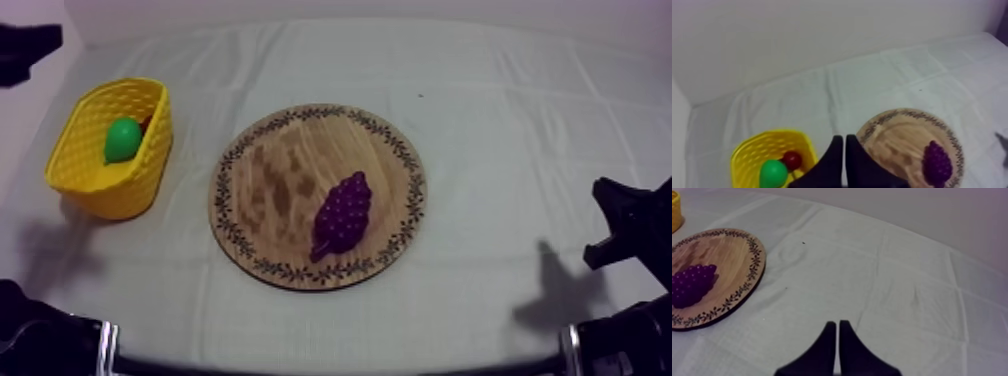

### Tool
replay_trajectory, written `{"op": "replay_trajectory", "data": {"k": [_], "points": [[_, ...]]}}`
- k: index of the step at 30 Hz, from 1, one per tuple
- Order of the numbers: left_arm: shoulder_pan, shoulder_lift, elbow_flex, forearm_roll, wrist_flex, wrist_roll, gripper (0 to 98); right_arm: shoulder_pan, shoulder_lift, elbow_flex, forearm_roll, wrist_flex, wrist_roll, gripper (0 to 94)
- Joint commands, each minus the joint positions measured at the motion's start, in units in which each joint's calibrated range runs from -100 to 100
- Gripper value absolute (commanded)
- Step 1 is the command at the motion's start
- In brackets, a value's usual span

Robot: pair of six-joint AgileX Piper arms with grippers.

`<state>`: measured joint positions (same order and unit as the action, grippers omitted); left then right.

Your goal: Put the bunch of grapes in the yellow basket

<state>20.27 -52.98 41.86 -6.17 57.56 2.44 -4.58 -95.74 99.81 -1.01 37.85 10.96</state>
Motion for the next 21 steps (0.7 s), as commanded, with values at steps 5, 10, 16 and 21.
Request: {"op": "replay_trajectory", "data": {"k": [5, 10, 16, 21], "points": [[6.9, 15.8, -13.4, -2.10, 5.3, 2.3, 0.0, 0.0, 0.0, 0.0, 0.0, 0.0, 0.0, 0.4], [11.2, 24.3, -19.9, -3.90, 9.6, 3.7, 0.0, 0.0, 0.0, 0.0, 0.0, 0.0, 0.0, 0.4], [14.9, 33.6, -24.9, -4.50, 13.8, 5.7, 0.0, 0.0, 0.0, 0.0, 0.0, 0.0, 0.0, 0.4], [17.3, 41.0, -27.2, -4.60, 17.4, 7.9, 0.0, 0.0, 0.0, 0.0, 0.0, 0.0, 0.0, 0.4]]}}
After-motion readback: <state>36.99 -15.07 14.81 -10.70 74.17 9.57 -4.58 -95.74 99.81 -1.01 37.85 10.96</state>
